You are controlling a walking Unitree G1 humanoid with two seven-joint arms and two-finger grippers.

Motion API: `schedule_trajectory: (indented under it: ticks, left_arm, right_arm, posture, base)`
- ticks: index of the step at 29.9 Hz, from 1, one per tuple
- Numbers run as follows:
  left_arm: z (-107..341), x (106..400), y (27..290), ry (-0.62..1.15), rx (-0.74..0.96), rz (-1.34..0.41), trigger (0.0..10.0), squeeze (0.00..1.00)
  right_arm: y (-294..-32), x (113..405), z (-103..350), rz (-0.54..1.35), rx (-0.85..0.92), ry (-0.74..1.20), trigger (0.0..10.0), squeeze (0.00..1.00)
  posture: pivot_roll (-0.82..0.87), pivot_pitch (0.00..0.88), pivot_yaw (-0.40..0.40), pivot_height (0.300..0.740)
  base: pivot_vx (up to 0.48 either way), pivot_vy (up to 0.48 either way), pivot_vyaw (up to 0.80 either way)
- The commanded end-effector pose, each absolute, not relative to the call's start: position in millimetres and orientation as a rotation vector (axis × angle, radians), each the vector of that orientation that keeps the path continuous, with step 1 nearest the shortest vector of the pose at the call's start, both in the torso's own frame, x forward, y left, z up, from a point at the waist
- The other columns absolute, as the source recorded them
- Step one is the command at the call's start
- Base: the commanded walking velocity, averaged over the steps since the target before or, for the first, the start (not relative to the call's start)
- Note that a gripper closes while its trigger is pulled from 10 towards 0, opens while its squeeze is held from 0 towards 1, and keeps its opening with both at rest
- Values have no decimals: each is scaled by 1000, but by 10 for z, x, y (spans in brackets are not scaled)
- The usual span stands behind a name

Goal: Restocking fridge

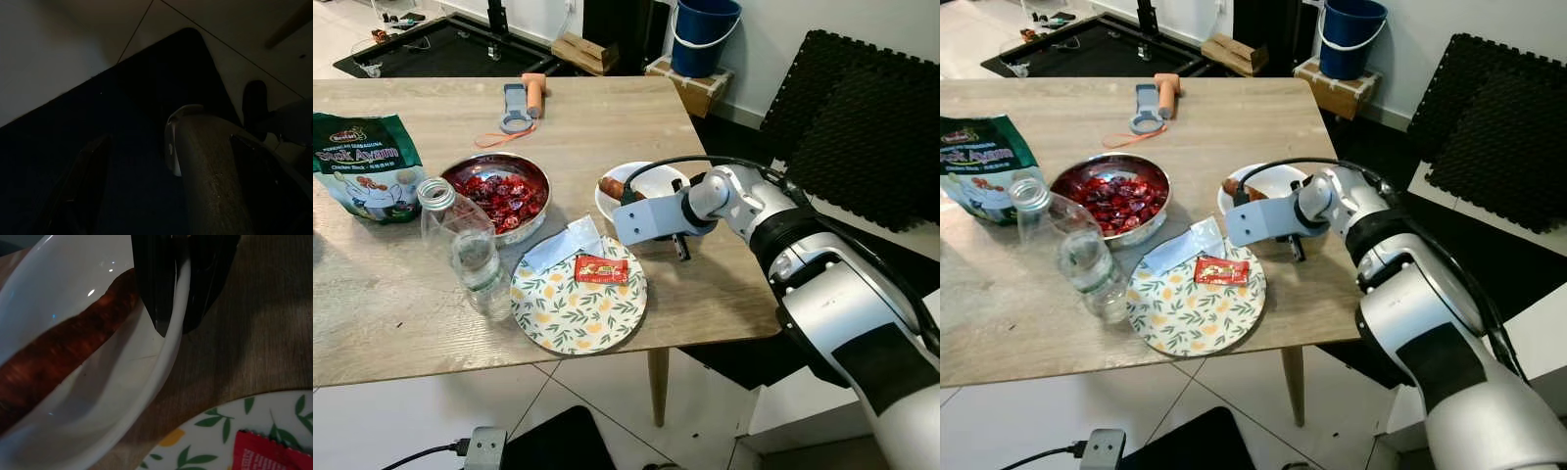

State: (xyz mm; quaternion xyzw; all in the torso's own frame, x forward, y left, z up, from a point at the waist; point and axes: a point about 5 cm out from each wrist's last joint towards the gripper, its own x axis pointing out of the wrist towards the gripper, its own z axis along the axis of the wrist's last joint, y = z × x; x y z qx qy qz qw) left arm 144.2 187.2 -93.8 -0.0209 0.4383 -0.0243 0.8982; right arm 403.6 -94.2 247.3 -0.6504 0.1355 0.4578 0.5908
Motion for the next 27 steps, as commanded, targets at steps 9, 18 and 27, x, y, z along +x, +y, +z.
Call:
schedule_trajectory:
  ticks: [9, 18, 27]
  left_arm:
    - [-1143, 926, 1789, 1151, -58, -83, 10000, 0]
    - [-1124, 1027, 1776, 1139, -50, -90, 10000, 0]
    - [-1105, 1107, 1759, 1120, -39, -94, 10000, 0]
  right_arm:
    - [-1138, 4002, 2490, 1141, -1476, 400, 0, 0]
    - [-1455, 3984, 2506, 1104, -1345, 345, 0, 0]
    - [-1744, 3974, 2455, 985, -1251, 302, 0, 0]
  posture:
    - [-37, 217, -87, 740]
    - [-60, 169, -76, 740]
    - [-59, 127, -73, 740]
  base:
    - [0, 0, 0]
    - [0, 0, 0]
    - [0, 0, 0]
